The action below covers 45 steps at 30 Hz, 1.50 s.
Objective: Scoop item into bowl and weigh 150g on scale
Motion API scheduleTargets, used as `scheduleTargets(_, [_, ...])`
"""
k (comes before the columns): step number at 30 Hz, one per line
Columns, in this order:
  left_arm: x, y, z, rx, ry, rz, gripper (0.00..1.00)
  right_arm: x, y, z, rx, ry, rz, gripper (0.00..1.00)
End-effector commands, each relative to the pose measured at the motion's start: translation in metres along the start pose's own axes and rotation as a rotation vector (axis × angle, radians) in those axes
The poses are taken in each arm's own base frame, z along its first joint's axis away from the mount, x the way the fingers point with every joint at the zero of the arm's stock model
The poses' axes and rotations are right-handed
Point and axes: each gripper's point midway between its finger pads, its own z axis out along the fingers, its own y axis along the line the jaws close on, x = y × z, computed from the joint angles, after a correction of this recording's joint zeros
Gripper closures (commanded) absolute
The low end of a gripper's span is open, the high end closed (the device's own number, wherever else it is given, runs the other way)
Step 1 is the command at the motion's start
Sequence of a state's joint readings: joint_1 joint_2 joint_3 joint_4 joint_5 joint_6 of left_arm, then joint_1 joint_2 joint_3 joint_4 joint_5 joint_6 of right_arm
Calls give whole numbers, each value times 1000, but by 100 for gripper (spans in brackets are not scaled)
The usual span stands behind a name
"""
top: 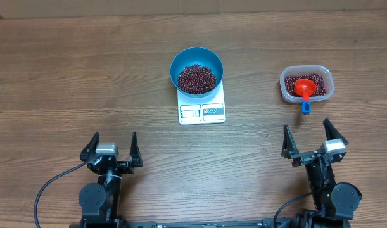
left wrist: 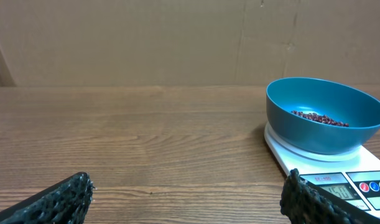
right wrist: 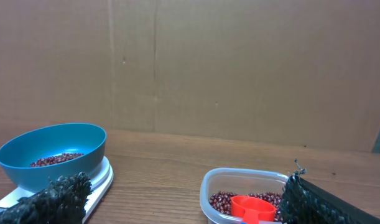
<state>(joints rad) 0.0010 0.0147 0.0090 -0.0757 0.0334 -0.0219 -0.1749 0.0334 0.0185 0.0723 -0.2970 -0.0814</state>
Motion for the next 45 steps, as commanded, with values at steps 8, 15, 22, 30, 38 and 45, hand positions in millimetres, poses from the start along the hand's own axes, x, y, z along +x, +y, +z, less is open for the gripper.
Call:
scheduleTargets(8, [0, 3, 0, -13, -4, 19, 0, 25, 3, -2, -3, 88, 36, 0])
scheduleTargets(15, [0, 3, 0, -13, -4, 19, 0, 29, 3, -1, 22, 106, 40, 0])
scheduleTargets(22, [0, 3, 0, -13, -4, 19, 0, 32, 4, -1, 39, 117, 42, 0])
scheduleTargets(30, [0, 3, 0, -13, -4, 19, 0, 34, 3, -1, 51, 125, 42, 0])
scheduleTargets(38, [0, 3, 0, -13, -4, 19, 0, 35, 2, -1, 59, 128, 41, 0])
scheduleTargets(45, [0, 3, 0, -13, -4, 19, 0, 35, 2, -1, 59, 128, 41, 0])
